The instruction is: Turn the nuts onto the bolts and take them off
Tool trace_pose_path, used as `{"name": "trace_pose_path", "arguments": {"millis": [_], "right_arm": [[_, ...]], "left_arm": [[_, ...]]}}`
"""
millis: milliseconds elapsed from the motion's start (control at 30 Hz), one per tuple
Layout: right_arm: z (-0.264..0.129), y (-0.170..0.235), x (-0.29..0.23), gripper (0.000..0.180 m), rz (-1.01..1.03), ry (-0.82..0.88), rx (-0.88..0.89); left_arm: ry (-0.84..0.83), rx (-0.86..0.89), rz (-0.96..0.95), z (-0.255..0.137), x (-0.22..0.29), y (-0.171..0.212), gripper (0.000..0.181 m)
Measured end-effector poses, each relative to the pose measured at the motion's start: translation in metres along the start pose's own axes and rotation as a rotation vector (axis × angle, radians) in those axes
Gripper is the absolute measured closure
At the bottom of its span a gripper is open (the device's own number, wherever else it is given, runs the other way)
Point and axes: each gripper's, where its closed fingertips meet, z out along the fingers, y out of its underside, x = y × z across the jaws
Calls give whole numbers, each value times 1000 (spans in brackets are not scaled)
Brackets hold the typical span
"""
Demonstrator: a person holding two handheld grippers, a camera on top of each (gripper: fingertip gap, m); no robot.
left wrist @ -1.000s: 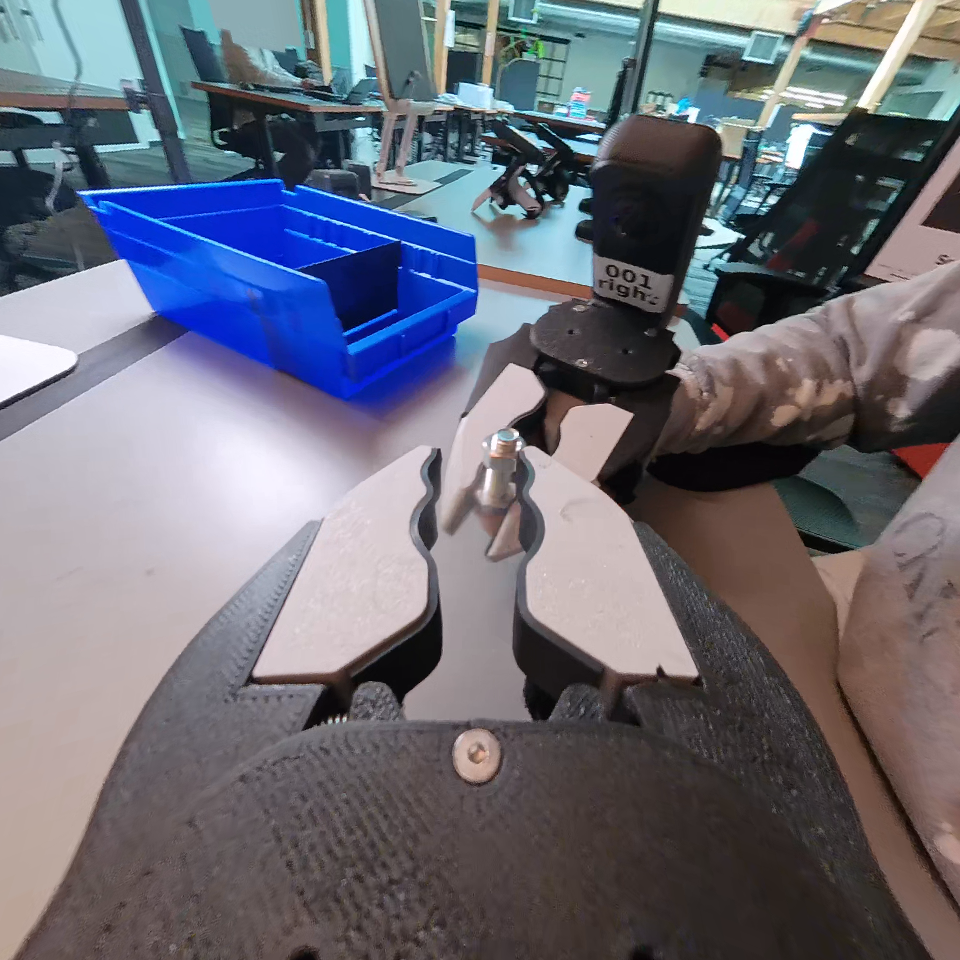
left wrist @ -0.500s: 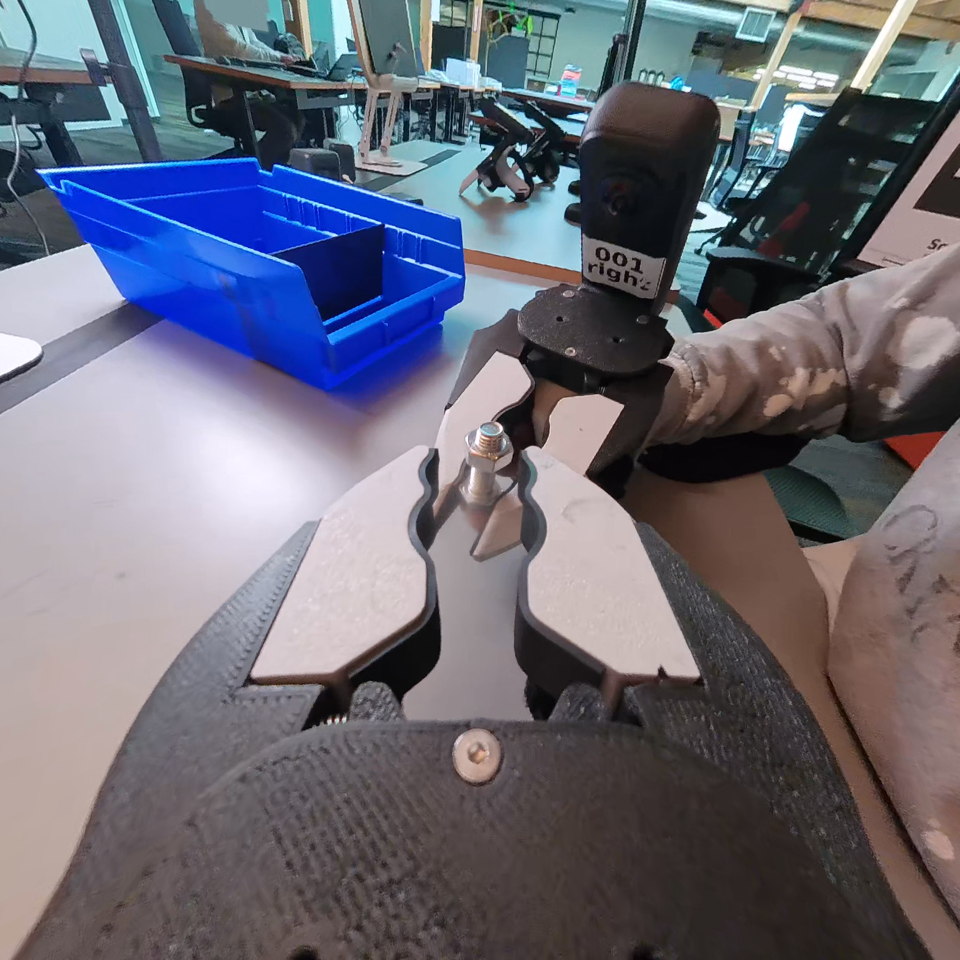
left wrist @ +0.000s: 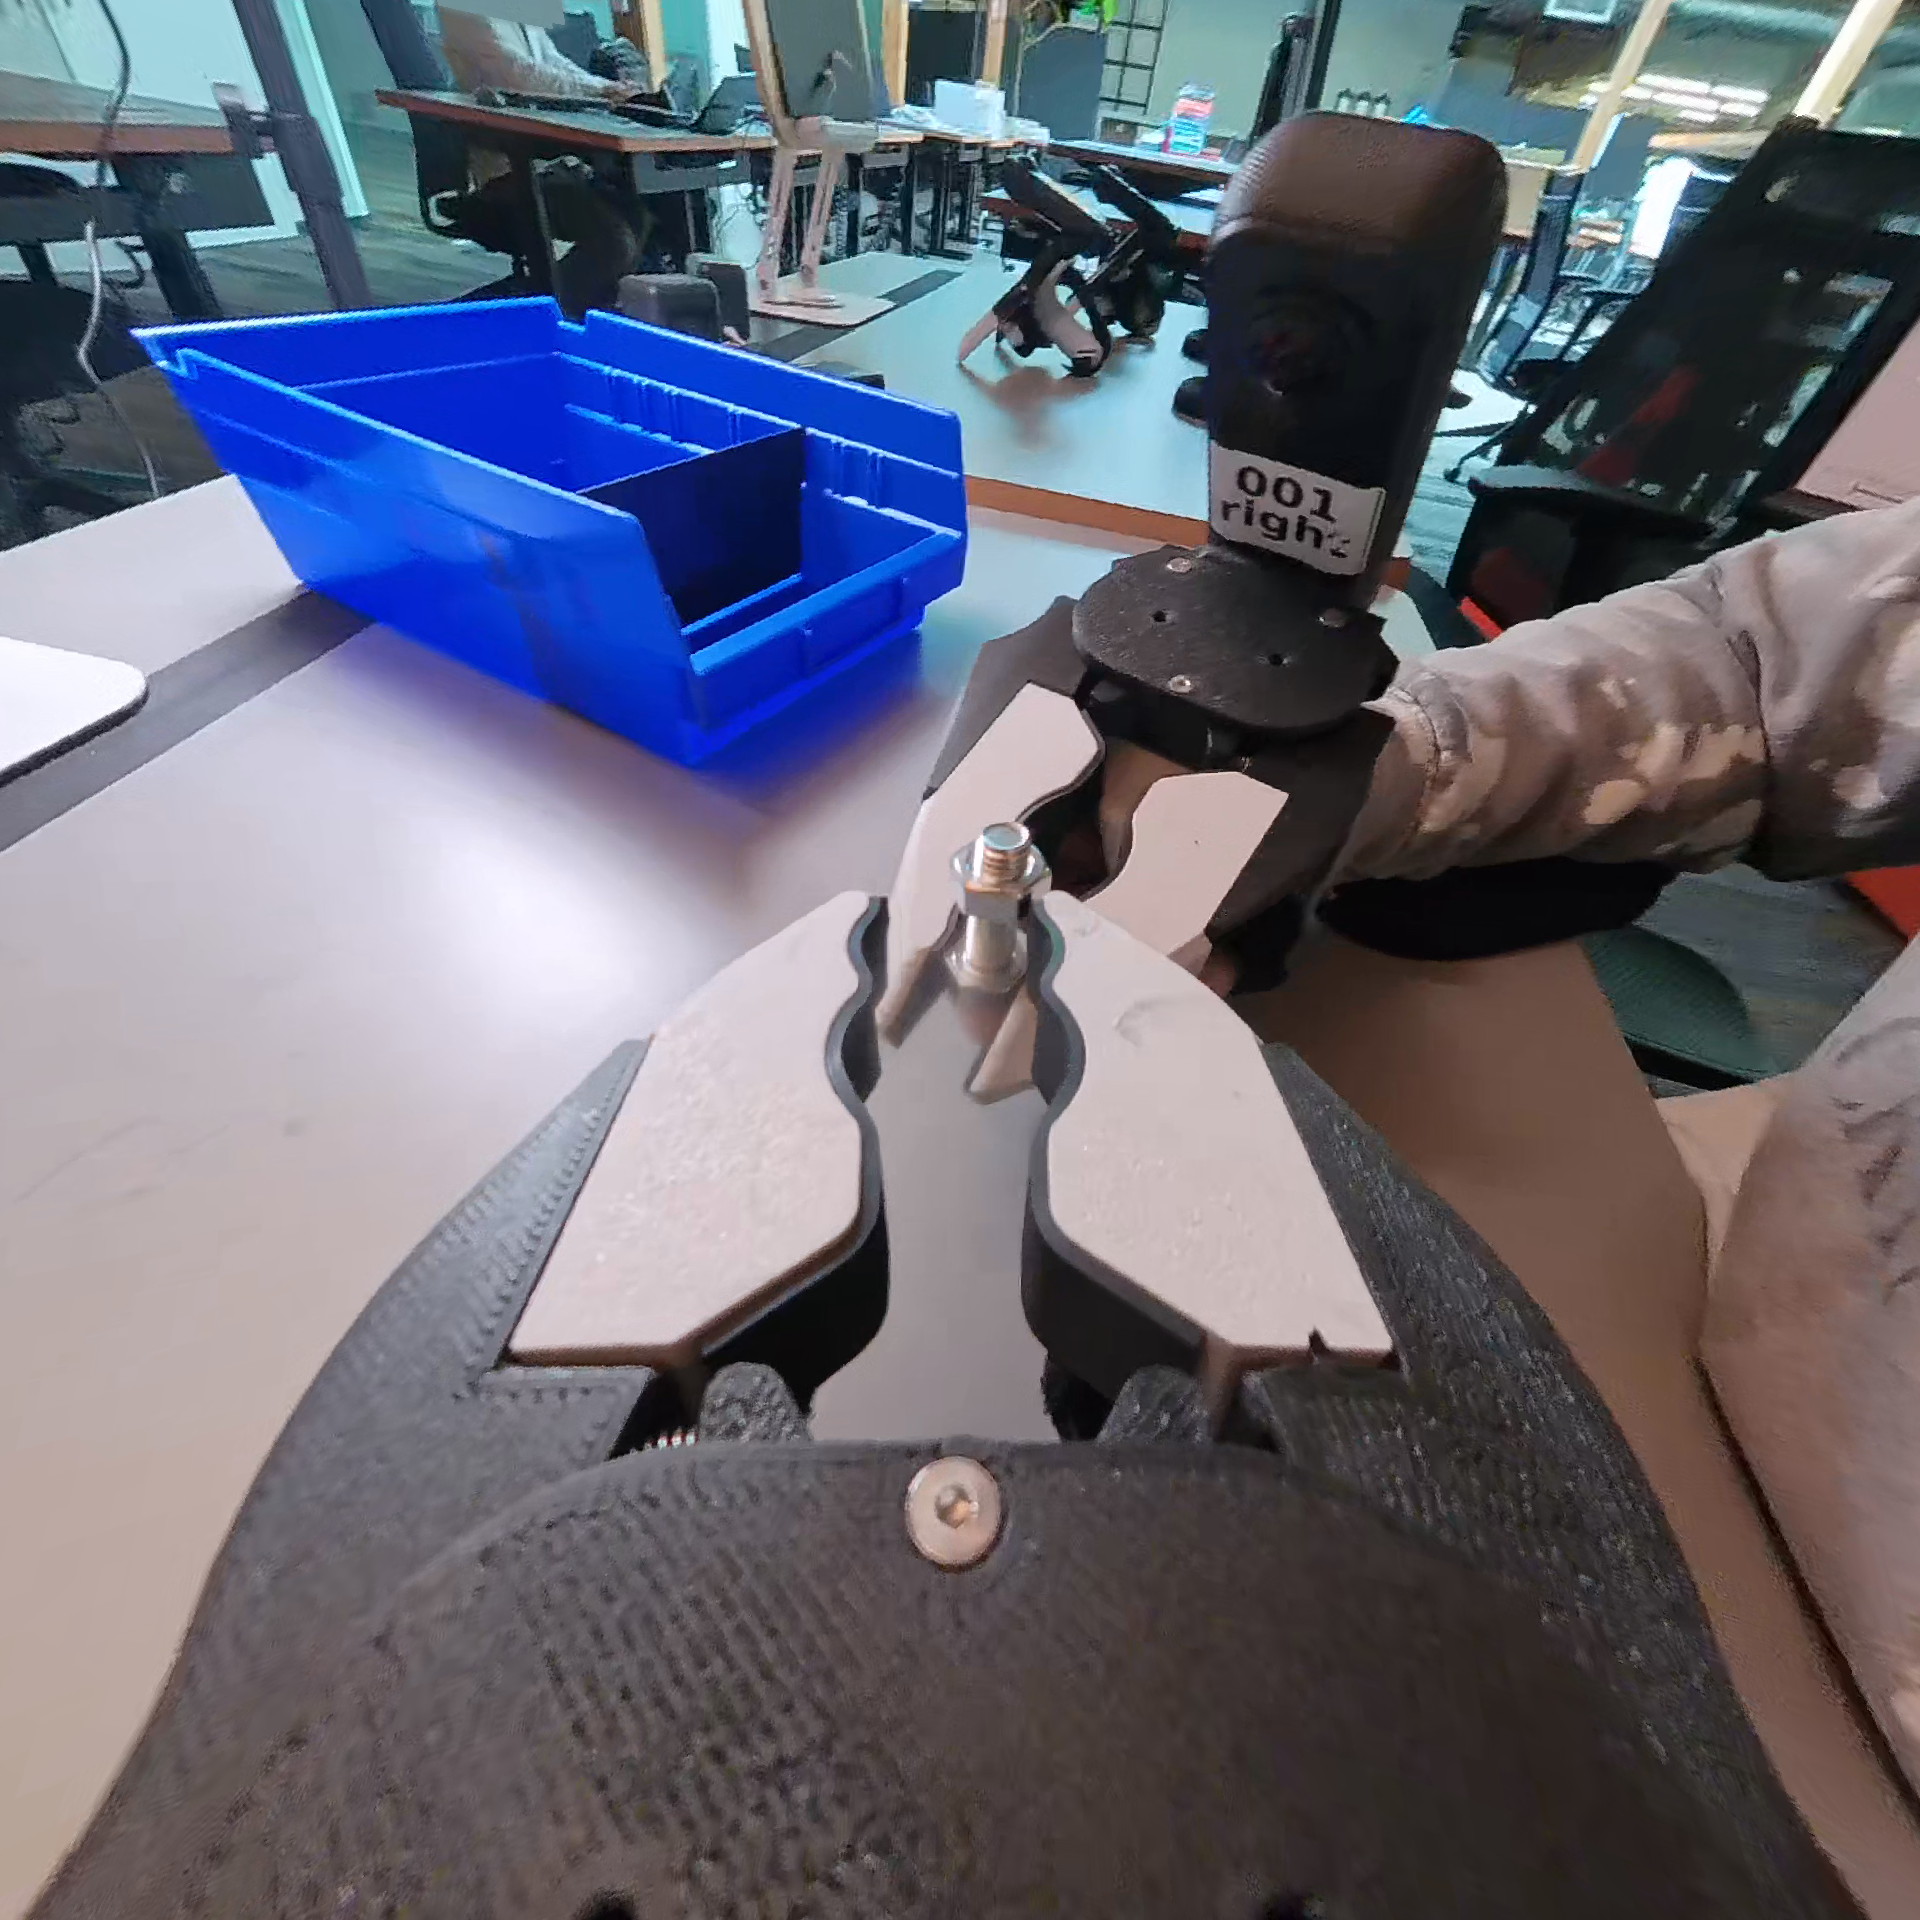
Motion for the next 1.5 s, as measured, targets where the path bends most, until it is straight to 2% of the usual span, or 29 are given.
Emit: {"name": "trace_pose_path", "arguments": {"millis": [67, 167, 333, 433, 500, 567, 800, 900, 933, 967, 1033, 1200, 1300, 1367, 1500], "right_arm": [[-2, -2, 1, 161, 9, -6, 17], [-2, -2, 1, 161, 2, 1, 10], [1, 0, 0, 161, 1, -1, -1], [0, -1, 0, 161, -2, 3, 3], [-2, -2, 2, 161, 14, -2, 18], [-2, -4, 2, 161, 11, 3, 20], [1, -1, 0, 161, 4, 1, 2], [0, -1, 2, 161, 4, 8, 7], [-2, -2, 2, 161, 11, 3, 16], [-3, -4, 2, 161, 22, 0, 26], [-3, -5, 3, 161, 14, 5, 25], [0, 0, 1, 161, 16, -1, 3], [0, -1, 1, 161, 16, 2, 4], [-2, -2, 2, 161, 27, -2, 17], [-1, -1, 2, 161, 19, 3, 8]], "left_arm": [[-64, -15, -32, -4, -14, 2, 166], [-58, -2, -53, -8, -18, 2, 162], [38, 16, -25, -1, 5, -2, 151], [6, -8, -9, 1, 1, 1, 154], [-65, -22, -32, -2, -13, 3, 167], [-89, -40, -26, -5, -20, 7, 165], [34, -3, -22, 2, 6, 0, 152], [-1, -34, -33, 2, -2, 6, 155], [-34, -42, -55, 1, -8, 7, 164], [-77, -50, -48, -1, -16, 9, 166], [-83, -58, -37, -3, -19, 12, 163], [24, -6, -8, 1, 4, 1, 151], [-14, -25, 4, 2, -1, 3, 154], [-95, -41, -23, -2, -17, 6, 169], [-70, -26, -29, -6, -16, 5, 161]]}}
